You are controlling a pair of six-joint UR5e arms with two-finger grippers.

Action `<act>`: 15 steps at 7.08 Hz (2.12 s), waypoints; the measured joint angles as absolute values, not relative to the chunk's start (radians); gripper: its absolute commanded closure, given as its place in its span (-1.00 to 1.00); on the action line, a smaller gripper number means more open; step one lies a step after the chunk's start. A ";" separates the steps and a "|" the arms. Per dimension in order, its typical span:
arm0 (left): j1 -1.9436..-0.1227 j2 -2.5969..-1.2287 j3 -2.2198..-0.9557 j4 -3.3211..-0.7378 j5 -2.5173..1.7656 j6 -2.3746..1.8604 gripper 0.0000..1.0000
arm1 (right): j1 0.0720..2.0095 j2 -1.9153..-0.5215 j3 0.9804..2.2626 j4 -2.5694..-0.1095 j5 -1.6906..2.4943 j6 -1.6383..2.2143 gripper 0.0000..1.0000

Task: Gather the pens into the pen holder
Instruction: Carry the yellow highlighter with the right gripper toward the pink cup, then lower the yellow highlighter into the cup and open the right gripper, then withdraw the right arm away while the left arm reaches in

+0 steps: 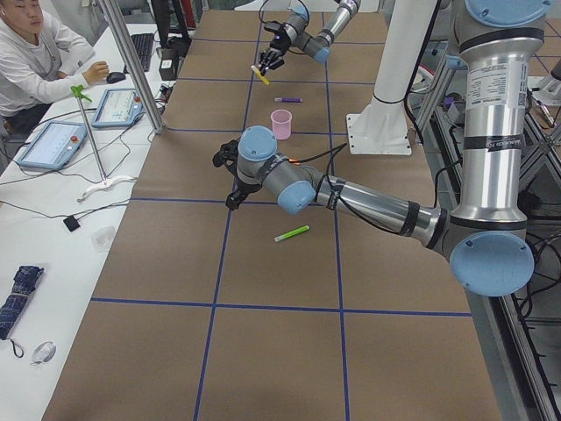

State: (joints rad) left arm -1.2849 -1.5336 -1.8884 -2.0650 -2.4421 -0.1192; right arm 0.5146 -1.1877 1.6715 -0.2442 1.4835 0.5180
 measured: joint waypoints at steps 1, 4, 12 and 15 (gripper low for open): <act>-1.279 -1.534 -1.888 -2.068 -2.442 -0.127 -1.00 | 0.460 -1.143 1.640 -0.245 1.411 0.495 1.00; -1.275 -1.533 -1.887 -2.069 -2.442 -0.140 -1.00 | 0.366 -1.040 1.543 -0.240 1.273 0.456 0.89; -1.274 -1.529 -1.865 -2.069 -2.442 -0.190 -1.00 | 0.353 -1.033 1.619 -0.443 1.257 0.733 -0.97; -1.234 -1.510 -1.856 -2.110 -2.398 -0.561 -1.00 | 0.554 -1.036 1.782 -0.970 1.535 0.927 -0.98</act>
